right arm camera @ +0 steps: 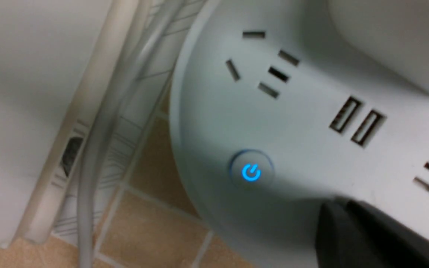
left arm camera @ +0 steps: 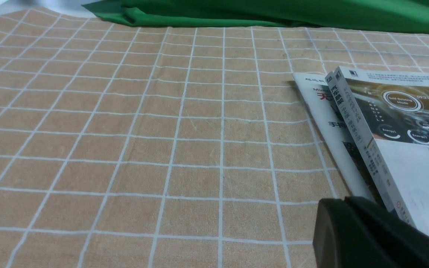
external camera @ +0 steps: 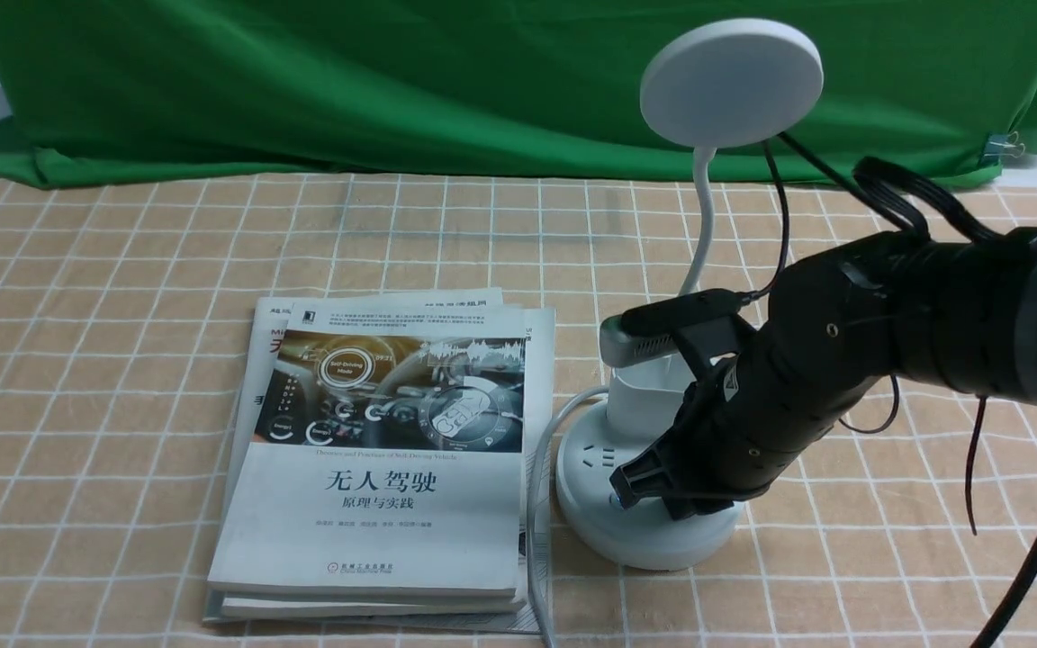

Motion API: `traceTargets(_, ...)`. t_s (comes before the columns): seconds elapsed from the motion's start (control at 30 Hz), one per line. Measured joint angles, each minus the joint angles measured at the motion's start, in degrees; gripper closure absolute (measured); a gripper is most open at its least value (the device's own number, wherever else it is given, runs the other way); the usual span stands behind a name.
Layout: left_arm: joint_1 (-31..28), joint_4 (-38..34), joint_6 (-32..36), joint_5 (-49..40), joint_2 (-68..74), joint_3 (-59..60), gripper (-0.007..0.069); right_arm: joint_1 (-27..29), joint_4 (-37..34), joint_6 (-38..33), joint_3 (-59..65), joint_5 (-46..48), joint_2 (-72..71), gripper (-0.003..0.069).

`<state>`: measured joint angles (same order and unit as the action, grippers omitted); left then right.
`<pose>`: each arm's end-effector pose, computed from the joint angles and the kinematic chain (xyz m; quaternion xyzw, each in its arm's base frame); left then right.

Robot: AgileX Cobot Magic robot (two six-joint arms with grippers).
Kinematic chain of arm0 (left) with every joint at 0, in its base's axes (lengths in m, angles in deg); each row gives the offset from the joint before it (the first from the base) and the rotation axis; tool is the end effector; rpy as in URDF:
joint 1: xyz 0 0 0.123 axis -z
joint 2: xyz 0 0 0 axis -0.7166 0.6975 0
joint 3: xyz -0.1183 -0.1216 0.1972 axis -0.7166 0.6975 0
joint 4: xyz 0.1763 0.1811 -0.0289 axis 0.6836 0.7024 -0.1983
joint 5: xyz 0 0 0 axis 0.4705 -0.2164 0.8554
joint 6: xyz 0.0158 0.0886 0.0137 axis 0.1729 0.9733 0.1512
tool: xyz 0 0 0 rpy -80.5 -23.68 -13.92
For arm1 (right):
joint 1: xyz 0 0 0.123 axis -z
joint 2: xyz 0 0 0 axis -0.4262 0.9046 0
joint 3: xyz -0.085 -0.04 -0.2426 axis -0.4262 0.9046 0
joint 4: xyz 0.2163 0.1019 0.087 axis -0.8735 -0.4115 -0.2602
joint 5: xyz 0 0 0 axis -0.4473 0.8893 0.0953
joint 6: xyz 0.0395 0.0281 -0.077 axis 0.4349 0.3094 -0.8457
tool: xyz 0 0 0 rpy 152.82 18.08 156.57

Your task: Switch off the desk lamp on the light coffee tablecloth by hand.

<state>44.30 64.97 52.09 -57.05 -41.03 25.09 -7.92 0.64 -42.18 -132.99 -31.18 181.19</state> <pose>0.0821 0.0041 0.1814 -0.0030 0.7827 0.0277 0.6218 0.2871 0.1939 0.1555 -0.2387 0.9620 0.0705 0.1122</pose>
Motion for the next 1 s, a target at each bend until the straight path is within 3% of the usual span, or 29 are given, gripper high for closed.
traceTargets(0.27, 0.0, 0.0, 0.0, 0.0, 0.0, 0.0, 0.062, 0.0, 0.1, 0.8, 4.4, -0.1, -11.0, 0.0618)
traceTargets(0.67, 0.0, 0.0, 0.0, 0.0, 0.0, 0.0, 0.062, 0.0, 0.1, 1.1, 22.9, -0.4, -37.8, 0.0611)
traceTargets(1.0, 0.0, 0.0, 0.0, 0.0, 0.0, 0.0, 0.062, 0.0, 0.2, 1.1, 23.9, -3.7, -48.4, 0.0596)
